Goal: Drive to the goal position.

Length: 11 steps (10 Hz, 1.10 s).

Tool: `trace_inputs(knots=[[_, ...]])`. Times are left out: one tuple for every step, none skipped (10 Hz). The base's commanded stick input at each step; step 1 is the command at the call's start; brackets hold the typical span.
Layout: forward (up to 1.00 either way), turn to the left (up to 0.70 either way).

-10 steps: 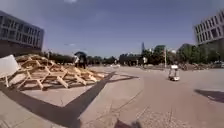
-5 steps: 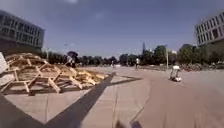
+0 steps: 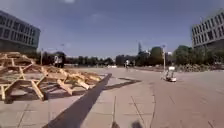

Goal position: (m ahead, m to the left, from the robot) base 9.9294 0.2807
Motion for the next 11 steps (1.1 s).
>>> trace_inputs(knots=[[1.0,-0.34],[1.0,0.0],[1.0,0.0],[1.0,0.0],[1.0,-0.33],[1.0,-0.4],[1.0,-0.02],[1.0,0.0],[1.0,0.0],[1.0,0.0],[1.0,0.0]])
